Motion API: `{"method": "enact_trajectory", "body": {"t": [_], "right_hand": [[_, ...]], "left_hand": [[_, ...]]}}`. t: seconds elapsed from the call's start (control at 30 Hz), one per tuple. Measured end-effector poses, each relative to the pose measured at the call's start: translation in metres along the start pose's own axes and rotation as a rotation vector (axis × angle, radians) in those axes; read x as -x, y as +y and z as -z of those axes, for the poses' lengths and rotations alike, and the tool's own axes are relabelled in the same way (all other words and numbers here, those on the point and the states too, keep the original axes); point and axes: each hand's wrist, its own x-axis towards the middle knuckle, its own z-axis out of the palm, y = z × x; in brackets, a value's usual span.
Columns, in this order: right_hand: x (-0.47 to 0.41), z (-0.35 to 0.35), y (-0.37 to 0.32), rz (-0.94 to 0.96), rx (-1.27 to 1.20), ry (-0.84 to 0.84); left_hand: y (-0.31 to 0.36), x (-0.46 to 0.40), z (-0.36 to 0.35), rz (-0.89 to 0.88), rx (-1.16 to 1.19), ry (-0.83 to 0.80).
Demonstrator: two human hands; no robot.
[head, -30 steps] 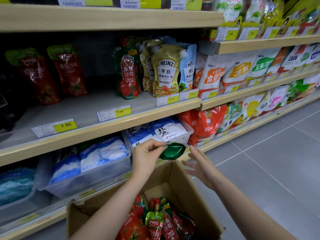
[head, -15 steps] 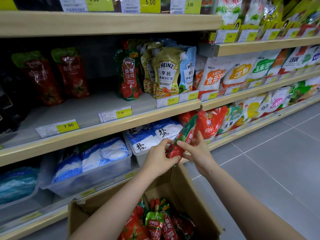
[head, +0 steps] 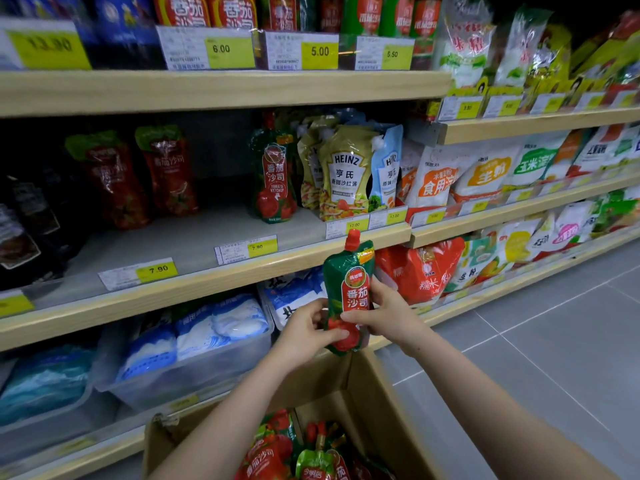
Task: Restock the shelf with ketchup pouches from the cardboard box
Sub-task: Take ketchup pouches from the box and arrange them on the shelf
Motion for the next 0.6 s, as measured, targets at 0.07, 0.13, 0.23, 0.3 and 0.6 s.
{"method": "enact_trajectory", "body": {"t": [0.07, 0.13, 0.23, 0.3, 0.6], "right_hand": [[-0.002, -0.001, -0.004, -0.010, -0.029, 0.002], [-0.005, -0.003, -0.009, 0.001, -0.062, 0.025], [-0.013, -0.003, -0.019, 0.008, -0.086, 0.048], [-0.022, -0.003, -0.032, 0.019, -0.070, 0.052], [-0.076, -0.012, -0.108, 0.309, 0.080, 0.138]], "left_hand": [[0.007, 0.002, 0.008, -0.014, -0.037, -0.004], [0.016, 0.004, 0.025, -0.053, -0.084, 0.001], [0.031, 0.008, 0.071, -0.178, -0.291, 0.142], [0.045, 0.009, 0.107, -0.331, -0.545, 0.352], [0.017, -0.009, 0.173, -0.282, -1.441, 0.639]]}}
